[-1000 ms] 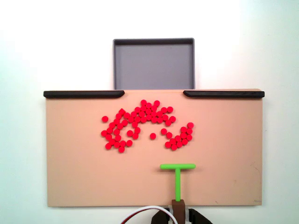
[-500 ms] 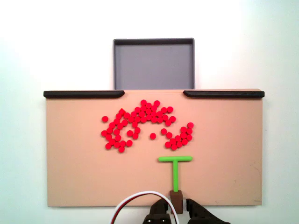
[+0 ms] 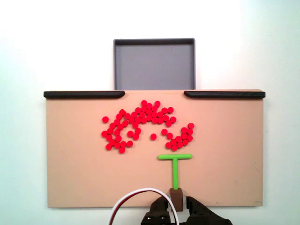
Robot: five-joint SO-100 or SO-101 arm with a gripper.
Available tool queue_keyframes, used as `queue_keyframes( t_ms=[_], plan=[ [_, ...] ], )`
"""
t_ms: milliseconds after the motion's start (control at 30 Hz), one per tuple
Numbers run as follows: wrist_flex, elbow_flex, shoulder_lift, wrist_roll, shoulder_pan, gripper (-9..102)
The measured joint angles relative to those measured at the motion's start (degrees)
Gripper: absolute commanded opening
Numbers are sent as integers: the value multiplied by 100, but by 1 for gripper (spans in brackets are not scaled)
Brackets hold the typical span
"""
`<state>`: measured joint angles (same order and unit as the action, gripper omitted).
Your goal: Push granules from bottom to the grey container
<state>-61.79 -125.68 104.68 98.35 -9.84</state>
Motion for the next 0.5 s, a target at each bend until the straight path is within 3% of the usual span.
queue_keyframes(
  t_ms=[500],
  plan=[
    [149,264,-308,53,26,0]
  ],
)
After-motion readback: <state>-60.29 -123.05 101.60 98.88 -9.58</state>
